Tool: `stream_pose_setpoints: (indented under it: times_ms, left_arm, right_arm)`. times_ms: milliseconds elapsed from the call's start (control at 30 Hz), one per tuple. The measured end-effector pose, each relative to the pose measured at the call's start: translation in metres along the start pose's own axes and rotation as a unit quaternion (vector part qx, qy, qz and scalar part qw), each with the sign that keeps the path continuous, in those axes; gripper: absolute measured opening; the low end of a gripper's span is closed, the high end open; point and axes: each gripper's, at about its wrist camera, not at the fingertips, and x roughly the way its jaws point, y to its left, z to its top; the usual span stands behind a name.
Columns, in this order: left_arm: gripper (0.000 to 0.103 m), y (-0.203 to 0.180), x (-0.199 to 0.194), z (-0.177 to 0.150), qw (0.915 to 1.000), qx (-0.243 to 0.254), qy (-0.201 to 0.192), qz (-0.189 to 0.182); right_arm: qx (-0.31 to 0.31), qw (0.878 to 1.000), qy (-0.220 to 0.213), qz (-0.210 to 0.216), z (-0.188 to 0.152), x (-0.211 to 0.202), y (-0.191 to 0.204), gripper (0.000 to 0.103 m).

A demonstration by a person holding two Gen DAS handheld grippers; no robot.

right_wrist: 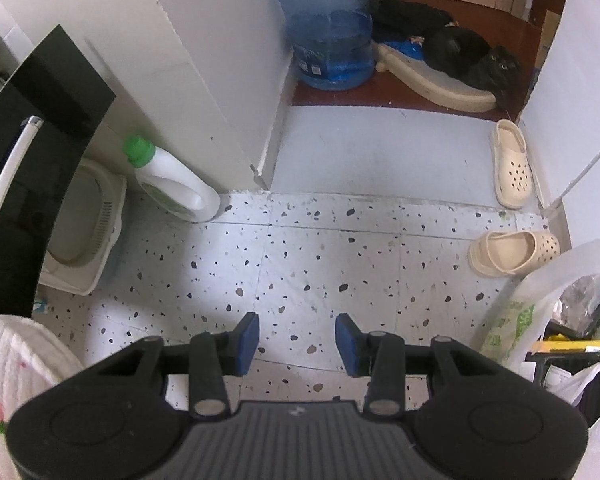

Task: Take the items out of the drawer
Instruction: 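Reach the left tool into the drawer toward the black cable beside the scissors, then close the left gripper on the black cable and lift it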

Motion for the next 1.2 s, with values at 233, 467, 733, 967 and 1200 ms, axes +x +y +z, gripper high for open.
stream_pose_setpoints:
  times_ms: [233,467,733,967,1200]
  left_arm:
    - [0.013,-0.019,0.0,0.007,0.9984,0.01,-0.011,0.055]
    - [0.006,-0.038,0.0,0.011,0.9937,0.051,-0.031,0.095]
    - [0.003,-0.024,-0.006,0.018,0.9957,0.058,-0.032,0.064]
    - [0.003,-0.009,-0.021,0.018,0.9929,0.089,-0.048,0.062]
    - [0.003,-0.001,-0.052,0.018,0.9903,0.121,-0.058,0.039]
  right_arm:
    - [0.012,1.0,0.007,-0.002,0.0,0.004,-0.007,0.04]
    - [0.019,1.0,0.013,-0.001,-0.001,0.006,-0.01,0.041]
    - [0.023,1.0,0.011,-0.001,-0.003,0.003,-0.012,0.041]
    - [0.024,1.0,0.009,0.0,-0.003,0.0,-0.012,0.041]
    - [0.021,1.0,0.004,0.002,-0.005,0.002,-0.009,0.041]
